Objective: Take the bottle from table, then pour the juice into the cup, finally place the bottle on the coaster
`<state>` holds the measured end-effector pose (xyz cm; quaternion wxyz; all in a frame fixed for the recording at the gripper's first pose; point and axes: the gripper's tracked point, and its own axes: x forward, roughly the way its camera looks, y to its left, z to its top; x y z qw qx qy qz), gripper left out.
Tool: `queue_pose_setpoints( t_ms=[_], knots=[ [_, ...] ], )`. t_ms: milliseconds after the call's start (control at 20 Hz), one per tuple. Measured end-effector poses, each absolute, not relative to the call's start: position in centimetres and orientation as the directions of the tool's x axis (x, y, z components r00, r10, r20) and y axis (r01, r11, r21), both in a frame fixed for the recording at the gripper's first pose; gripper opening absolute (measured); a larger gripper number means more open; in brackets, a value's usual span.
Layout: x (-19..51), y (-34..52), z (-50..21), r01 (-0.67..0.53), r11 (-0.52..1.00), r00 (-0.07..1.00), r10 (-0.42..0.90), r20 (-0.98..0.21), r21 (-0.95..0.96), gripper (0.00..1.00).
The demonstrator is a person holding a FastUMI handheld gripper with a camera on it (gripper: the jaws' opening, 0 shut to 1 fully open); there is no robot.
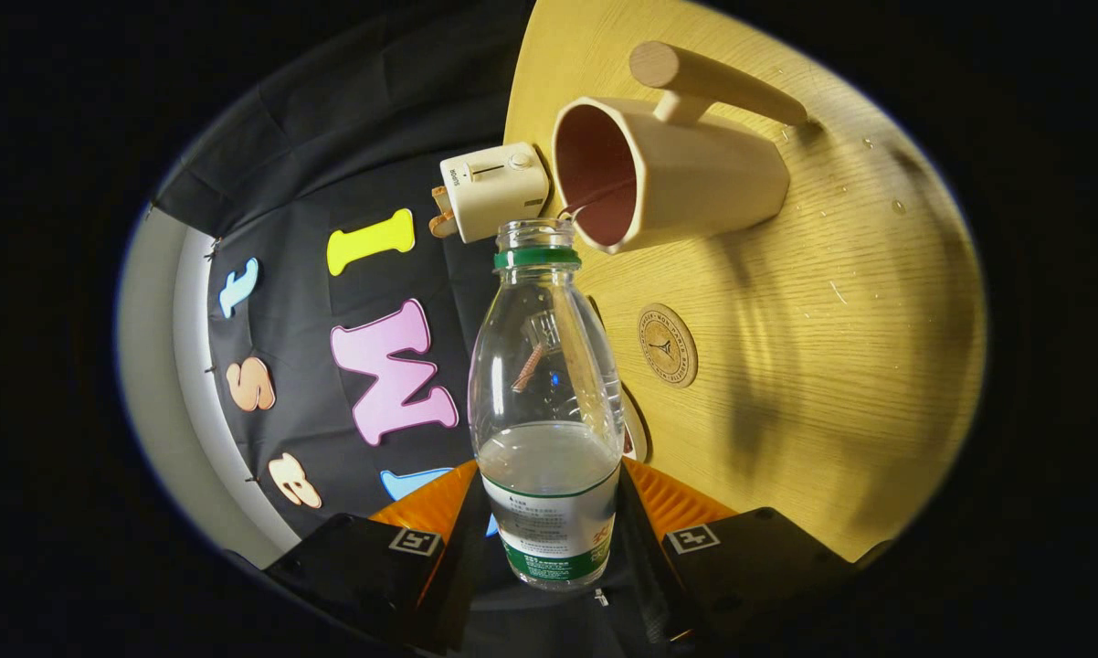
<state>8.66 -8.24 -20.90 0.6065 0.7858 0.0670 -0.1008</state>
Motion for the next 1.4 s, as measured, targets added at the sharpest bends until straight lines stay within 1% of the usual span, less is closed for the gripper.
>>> queue_pose_setpoints(
  t_ms=[600, 1400],
  knots=[
    [8.4, -7.6, -20.4, 0.223, -0.273, 0.974, 0.012, -0.228, 0.936, 0.74],
    [8.3, -8.0, -19.0, 0.209, -0.367, 0.976, 0.021, -0.216, 0.907, 0.74]
  ],
)
